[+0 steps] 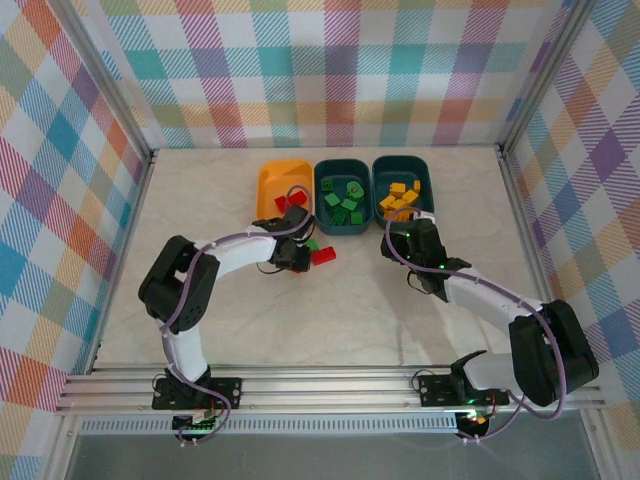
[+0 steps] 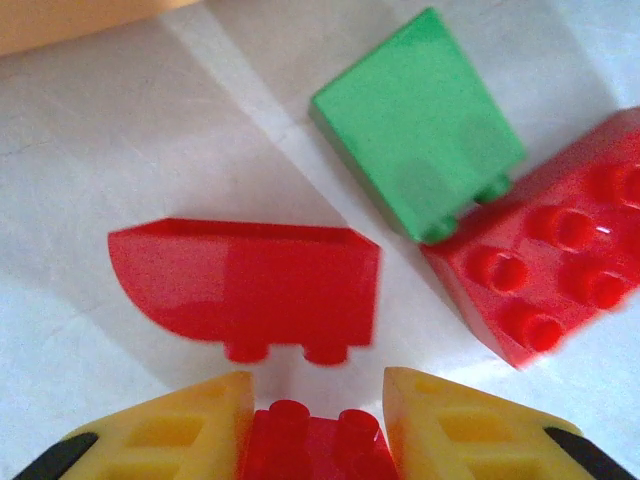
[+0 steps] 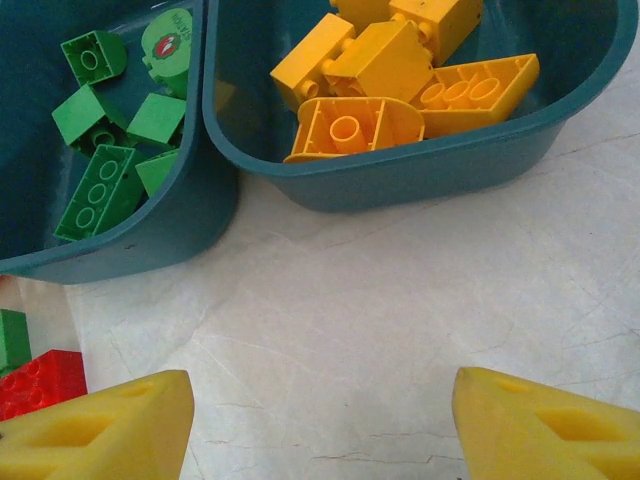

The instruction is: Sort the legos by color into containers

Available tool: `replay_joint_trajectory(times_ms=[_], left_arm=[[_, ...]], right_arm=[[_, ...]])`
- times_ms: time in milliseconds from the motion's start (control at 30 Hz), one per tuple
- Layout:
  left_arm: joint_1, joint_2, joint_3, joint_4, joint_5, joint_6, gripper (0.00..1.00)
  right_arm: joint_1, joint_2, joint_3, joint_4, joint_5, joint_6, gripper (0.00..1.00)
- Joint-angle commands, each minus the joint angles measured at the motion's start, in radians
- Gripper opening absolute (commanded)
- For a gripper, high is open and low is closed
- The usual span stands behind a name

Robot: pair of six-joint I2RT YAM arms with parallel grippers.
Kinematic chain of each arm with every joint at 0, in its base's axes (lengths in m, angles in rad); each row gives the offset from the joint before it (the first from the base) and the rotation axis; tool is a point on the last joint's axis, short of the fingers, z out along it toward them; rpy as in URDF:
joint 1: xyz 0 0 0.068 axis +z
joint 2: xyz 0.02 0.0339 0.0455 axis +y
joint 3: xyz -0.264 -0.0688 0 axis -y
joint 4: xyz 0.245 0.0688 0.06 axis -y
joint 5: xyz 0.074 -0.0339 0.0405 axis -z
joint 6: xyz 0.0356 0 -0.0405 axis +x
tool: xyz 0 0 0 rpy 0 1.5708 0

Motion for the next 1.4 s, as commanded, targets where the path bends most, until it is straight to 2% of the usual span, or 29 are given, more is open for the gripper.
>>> replay_joint_trajectory(times_ms=[0, 133, 233, 333, 467, 667, 700, 733, 767, 833, 867, 933, 1033, 1167, 1267, 1367], left_arm=[[-0.018, -0.078, -0.005, -0.034, -0.016, 0.001, 0.37], [-0.022, -0.114, 0.006, -0.049, 0.000, -0.010, 0.36], [-0.017, -0.137, 0.042, -0.056, -0.048, -0.010, 0.36], [0.031, -0.103, 0.144, -0.070, -0.071, -0.019, 0.36], [0.130, 0.031, 0.322, -0.078, -0.039, -0.057, 0.36], [0.191, 0.276, 0.629, -0.196, -0.009, -0.054, 0.38], [0.198, 0.302, 0.668, -0.215, -0.005, -0.053, 0.42], [0.201, 0.327, 0.710, -0.230, -0.007, -0.050, 0.51], [0.204, 0.341, 0.746, -0.241, -0.015, -0.049, 0.67], [0.206, 0.335, 0.771, -0.238, 0.001, -0.039, 0.90], [0.204, 0.310, 0.750, -0.214, 0.044, -0.023, 1.00], [0.186, 0.223, 0.664, -0.146, 0.088, 0.000, 1.00], [0.140, 0.062, 0.467, -0.075, 0.057, 0.005, 0.99], [0.081, -0.134, 0.141, 0.058, 0.017, -0.032, 0.89], [0.061, -0.171, -0.003, 0.095, -0.014, -0.029, 0.80], [0.058, -0.152, -0.079, 0.128, -0.017, 0.008, 0.77]], right_arm=[[0.008, 0.002, 0.002, 0.022, -0.009, 0.014, 0.69], [0.011, 0.003, 0.004, 0.020, -0.006, 0.010, 0.69], [0.012, 0.002, 0.003, 0.021, -0.005, 0.010, 0.69], [0.015, 0.006, 0.004, 0.025, -0.013, 0.012, 0.69], [0.018, 0.017, 0.010, 0.022, -0.010, 0.009, 0.69], [0.019, 0.018, 0.015, 0.015, -0.010, 0.002, 0.69], [0.019, 0.016, 0.014, 0.015, -0.008, 0.000, 0.69], [0.019, 0.013, 0.014, 0.017, -0.015, -0.006, 0.69], [0.020, 0.011, 0.016, 0.021, -0.034, -0.018, 0.69], [0.032, 0.004, 0.021, 0.022, -0.056, -0.034, 0.69], [0.039, -0.002, 0.022, 0.027, -0.059, -0.042, 0.70], [0.047, -0.008, 0.020, 0.023, -0.050, -0.047, 0.70], [0.047, -0.013, 0.019, 0.015, -0.028, -0.044, 0.70], [0.047, -0.007, 0.018, 0.019, -0.028, -0.036, 0.70], [0.047, 0.002, 0.018, 0.023, -0.034, -0.028, 0.69], [0.047, 0.008, 0.022, 0.025, -0.045, -0.022, 0.69]])
